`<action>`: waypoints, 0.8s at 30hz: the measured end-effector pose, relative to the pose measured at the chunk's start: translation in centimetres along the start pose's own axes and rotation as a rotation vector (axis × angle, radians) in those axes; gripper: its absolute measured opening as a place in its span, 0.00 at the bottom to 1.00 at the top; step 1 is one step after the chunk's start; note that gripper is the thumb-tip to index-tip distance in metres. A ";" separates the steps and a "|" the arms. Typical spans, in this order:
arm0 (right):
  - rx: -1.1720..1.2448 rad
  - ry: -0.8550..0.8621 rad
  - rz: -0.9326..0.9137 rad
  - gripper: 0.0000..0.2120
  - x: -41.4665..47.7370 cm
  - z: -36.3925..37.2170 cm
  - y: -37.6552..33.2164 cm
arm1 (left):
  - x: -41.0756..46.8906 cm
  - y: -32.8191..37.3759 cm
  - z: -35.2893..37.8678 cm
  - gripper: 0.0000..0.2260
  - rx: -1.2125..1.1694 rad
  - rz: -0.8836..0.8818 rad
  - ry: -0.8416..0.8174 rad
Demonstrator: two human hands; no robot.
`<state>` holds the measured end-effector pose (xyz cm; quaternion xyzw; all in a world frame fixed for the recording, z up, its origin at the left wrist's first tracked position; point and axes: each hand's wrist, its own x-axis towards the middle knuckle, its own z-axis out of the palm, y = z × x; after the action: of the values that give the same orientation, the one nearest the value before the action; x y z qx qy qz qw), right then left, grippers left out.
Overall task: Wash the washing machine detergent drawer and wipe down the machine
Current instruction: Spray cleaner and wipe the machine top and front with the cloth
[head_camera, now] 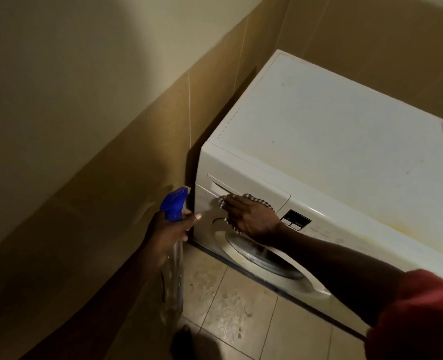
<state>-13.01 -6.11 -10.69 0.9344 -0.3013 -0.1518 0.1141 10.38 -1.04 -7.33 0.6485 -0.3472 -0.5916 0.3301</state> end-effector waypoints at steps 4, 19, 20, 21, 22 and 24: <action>-0.027 0.216 0.033 0.20 -0.6 -2.2 1.6 | -1.6 -0.3 1.5 0.12 0.118 0.068 0.010; -0.099 0.321 0.169 0.21 -2.5 0.2 0.0 | -1.6 -4.8 4.9 0.14 0.109 0.244 0.129; -0.107 0.336 0.189 0.20 -1.6 -0.1 0.0 | -1.1 -5.1 4.9 0.16 0.113 0.260 0.145; -0.122 0.346 0.202 0.20 -0.5 -0.4 -0.1 | -0.6 -5.5 4.9 0.17 0.113 0.272 0.159; -0.140 0.355 0.213 0.19 0.4 -0.7 -0.2 | 0.0 -5.8 4.9 0.18 0.104 0.282 0.175; -0.165 0.373 0.242 0.16 1.9 -1.0 -0.3 | 1.5 -6.2 4.7 0.20 0.071 0.284 0.209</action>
<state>-11.06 -6.86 -10.27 0.8909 -0.3715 0.0141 0.2610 6.11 0.99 -13.69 0.6621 -0.4199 -0.4557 0.4215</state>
